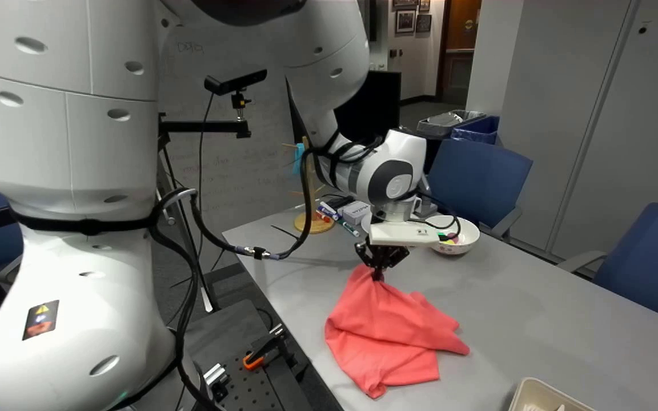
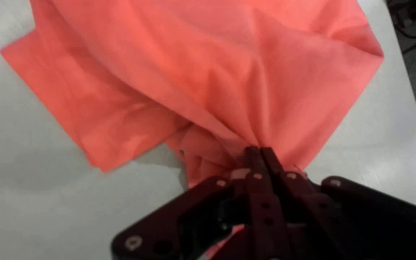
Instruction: Unfold the orange shirt from right to left
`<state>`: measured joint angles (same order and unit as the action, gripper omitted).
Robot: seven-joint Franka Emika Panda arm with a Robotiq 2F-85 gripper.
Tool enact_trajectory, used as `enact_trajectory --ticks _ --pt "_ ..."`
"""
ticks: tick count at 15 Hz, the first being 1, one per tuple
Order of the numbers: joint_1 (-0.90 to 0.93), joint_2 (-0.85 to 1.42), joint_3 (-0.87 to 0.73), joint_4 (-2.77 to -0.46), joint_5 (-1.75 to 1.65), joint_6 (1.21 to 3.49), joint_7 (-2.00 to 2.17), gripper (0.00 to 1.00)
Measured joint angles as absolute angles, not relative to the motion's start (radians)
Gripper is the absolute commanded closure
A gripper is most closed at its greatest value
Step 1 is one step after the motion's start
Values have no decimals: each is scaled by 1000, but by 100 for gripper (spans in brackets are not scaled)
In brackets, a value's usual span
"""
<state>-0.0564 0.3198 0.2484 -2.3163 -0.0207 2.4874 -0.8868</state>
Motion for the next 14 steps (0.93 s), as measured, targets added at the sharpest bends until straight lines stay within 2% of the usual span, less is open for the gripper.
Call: enact_trajectory --ticks 12,13,14 --pt "89 246 469 -2392 215 2414 -1240 99" --pt "95 246 476 -2394 230 2391 -1280 71" --pt "102 247 478 -2395 234 2363 -1311 70"
